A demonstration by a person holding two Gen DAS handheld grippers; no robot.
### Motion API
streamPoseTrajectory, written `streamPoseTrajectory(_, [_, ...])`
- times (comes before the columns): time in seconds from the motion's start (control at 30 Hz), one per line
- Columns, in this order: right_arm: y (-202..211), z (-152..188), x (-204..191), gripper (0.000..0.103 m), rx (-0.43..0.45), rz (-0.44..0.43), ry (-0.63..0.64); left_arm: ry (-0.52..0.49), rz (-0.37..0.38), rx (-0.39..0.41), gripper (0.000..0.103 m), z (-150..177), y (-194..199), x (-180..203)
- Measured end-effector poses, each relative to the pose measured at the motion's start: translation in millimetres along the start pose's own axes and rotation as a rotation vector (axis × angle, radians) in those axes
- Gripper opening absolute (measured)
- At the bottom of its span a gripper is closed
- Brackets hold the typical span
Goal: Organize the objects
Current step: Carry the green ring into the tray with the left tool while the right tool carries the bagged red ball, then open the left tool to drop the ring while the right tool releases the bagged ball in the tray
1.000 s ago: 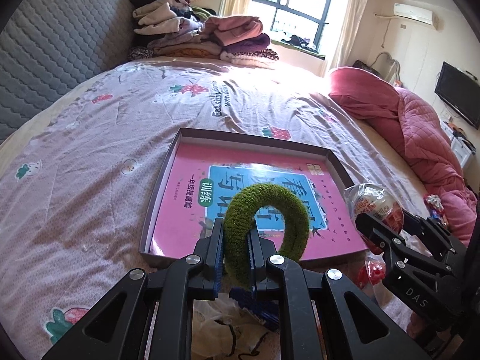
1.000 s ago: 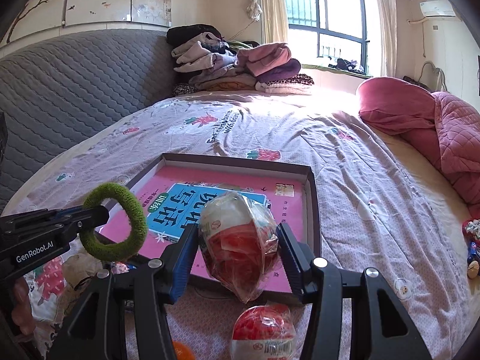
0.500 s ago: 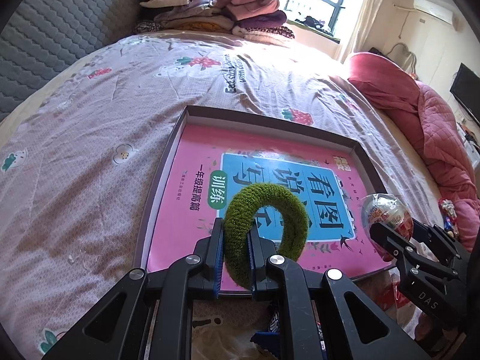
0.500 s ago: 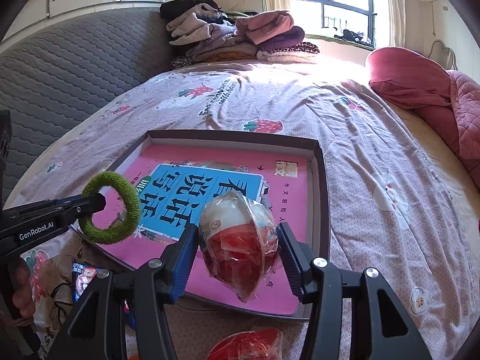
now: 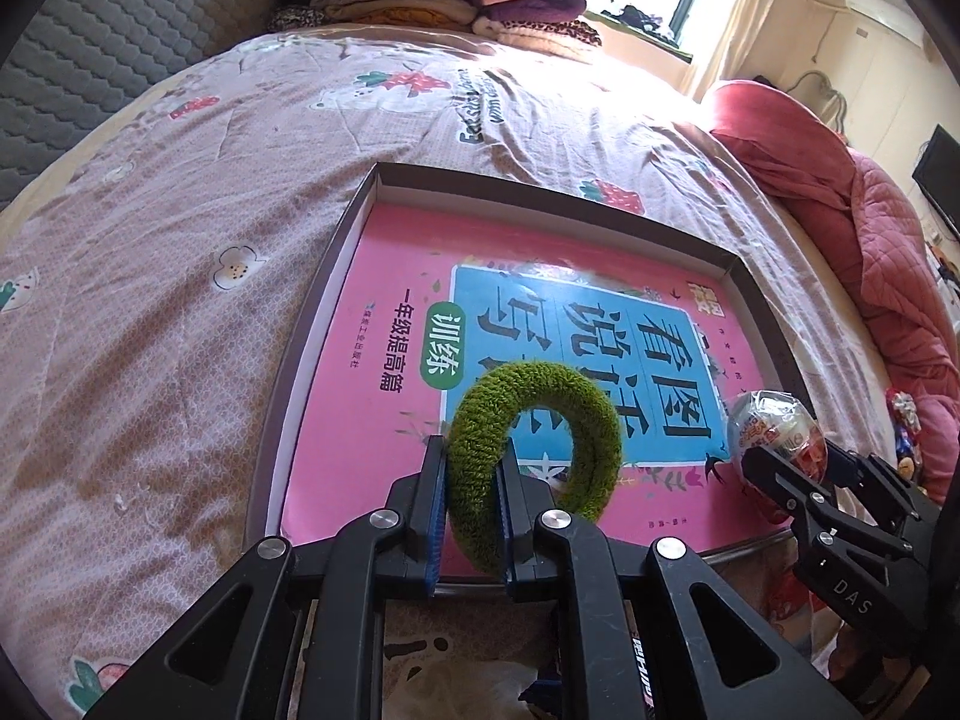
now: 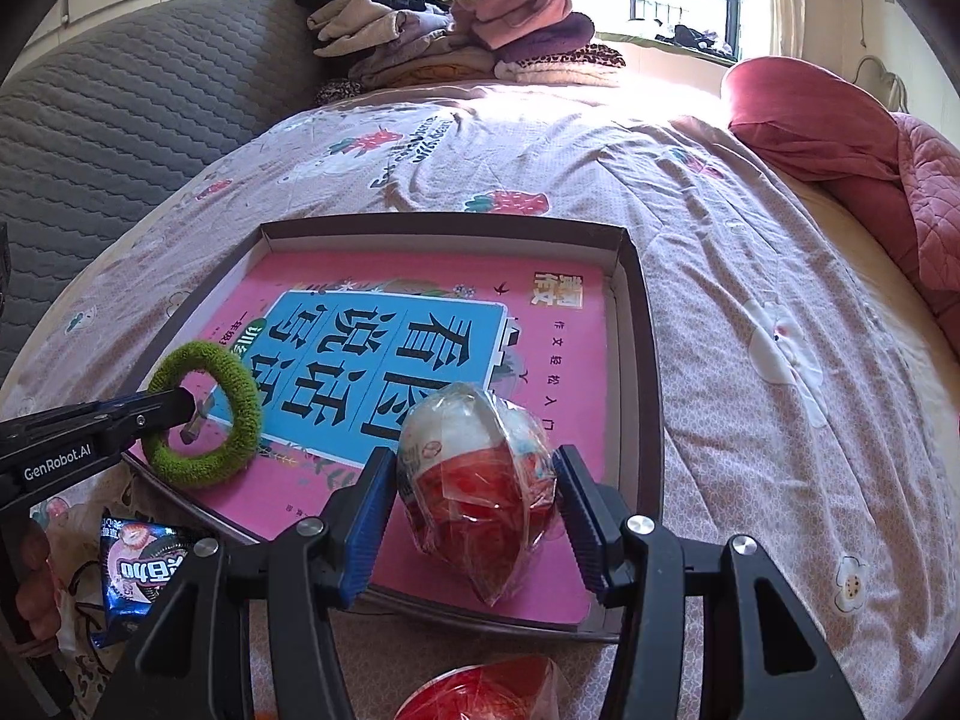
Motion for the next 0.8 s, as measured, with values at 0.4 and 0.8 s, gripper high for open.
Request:
streamPoseTrajectory(0.4, [2.5, 1.0, -3.1, 0.054, -0.024, 0.005, 0.006, 0.0, -0.014, -0.018, 0.026, 5.5, 4.3, -1.8])
streamPoseTrajectory(0.8, [15.1, -3.2, -9.0, 0.054, 0.018, 0.02, 0.034, -0.011, -0.019, -0.016, 0.041, 11.9, 16.6, 2.6])
Point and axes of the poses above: each gripper's, at about its wrist camera, not at the fingertips, and y roughly against the way its jaws point, x to its right, z to its underside, the point moved 3 cm from there along -y, roughly the way its jaws point, and after that the axes turned 7 degrees about z, right-handed, at the moved point
